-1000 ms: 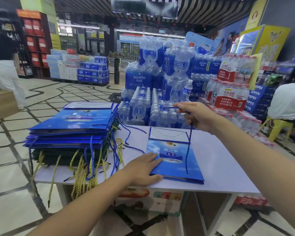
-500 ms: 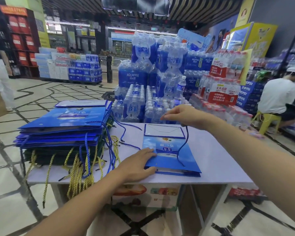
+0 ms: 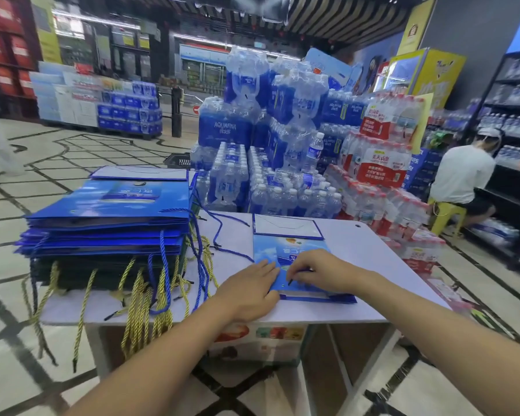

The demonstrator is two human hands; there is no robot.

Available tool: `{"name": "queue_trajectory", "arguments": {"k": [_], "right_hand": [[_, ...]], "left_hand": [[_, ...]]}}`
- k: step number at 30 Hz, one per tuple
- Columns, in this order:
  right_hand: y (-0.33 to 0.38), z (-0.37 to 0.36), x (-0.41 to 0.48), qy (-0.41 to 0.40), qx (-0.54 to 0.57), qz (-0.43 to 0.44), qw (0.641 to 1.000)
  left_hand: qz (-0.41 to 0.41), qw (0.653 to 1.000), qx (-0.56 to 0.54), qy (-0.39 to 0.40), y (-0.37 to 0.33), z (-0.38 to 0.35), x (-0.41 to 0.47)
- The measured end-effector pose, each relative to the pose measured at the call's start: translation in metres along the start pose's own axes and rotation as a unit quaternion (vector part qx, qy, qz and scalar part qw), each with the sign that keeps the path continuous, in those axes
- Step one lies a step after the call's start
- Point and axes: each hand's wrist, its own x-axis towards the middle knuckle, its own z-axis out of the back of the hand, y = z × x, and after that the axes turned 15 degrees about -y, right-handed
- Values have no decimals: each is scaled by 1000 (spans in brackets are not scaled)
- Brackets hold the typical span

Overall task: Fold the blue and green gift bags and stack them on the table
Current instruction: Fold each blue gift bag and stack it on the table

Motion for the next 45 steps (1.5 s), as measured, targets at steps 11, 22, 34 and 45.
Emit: {"name": "queue_trajectory", "arguments": {"k": [11,22,34,45], "right_hand": [[-5,-7,17,29,-11,45,999],[0,-9,23,3,28,9,1000],[10,-15,-15,-318,-29,45,947],[50,-48,-18,-186,302,-360,863]], "left_hand": [[-10,999,-42,-1,0,0,0],[4,998,-63,-27,5,-8,1],[88,987,-82,-107,-2,-8,-3],[86,986,-90,-111,-4,-1,-4]]}}
